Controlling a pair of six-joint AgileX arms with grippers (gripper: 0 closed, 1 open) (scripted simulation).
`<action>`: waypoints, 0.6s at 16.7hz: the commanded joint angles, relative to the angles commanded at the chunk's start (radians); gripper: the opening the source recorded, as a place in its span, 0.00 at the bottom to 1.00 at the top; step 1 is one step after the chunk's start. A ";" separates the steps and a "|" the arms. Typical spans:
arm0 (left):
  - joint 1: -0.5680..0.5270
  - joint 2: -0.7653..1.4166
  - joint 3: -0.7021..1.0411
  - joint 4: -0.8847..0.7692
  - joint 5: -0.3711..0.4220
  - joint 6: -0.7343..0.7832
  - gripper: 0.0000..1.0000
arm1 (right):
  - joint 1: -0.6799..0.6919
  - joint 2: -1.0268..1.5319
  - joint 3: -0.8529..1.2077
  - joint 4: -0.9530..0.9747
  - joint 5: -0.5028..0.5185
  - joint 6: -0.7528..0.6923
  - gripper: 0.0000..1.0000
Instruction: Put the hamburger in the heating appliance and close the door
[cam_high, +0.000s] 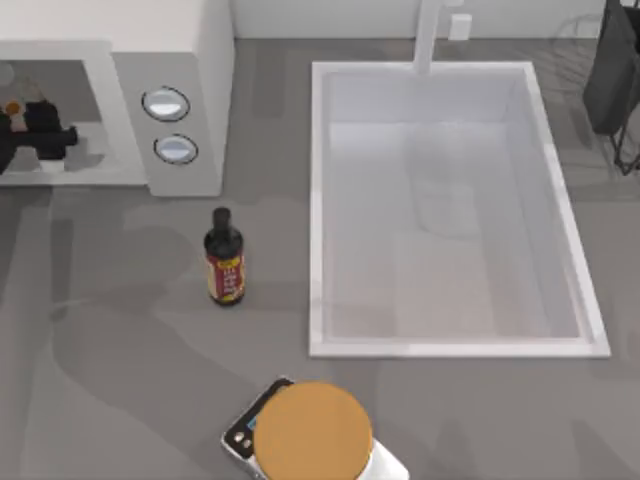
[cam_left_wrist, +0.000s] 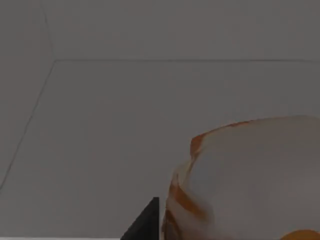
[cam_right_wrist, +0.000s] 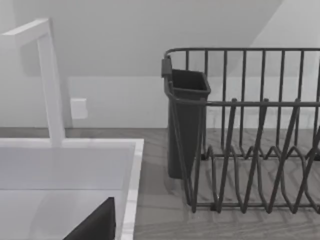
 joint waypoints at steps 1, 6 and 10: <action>-0.004 0.012 0.038 0.001 -0.011 -0.003 0.00 | 0.000 0.000 0.000 0.000 0.000 0.000 1.00; -0.031 0.146 0.306 -0.084 -0.061 -0.025 0.00 | 0.000 0.000 0.000 0.000 0.000 0.000 1.00; -0.045 0.317 0.549 -0.244 -0.058 -0.031 0.00 | 0.000 0.000 0.000 0.000 0.000 0.000 1.00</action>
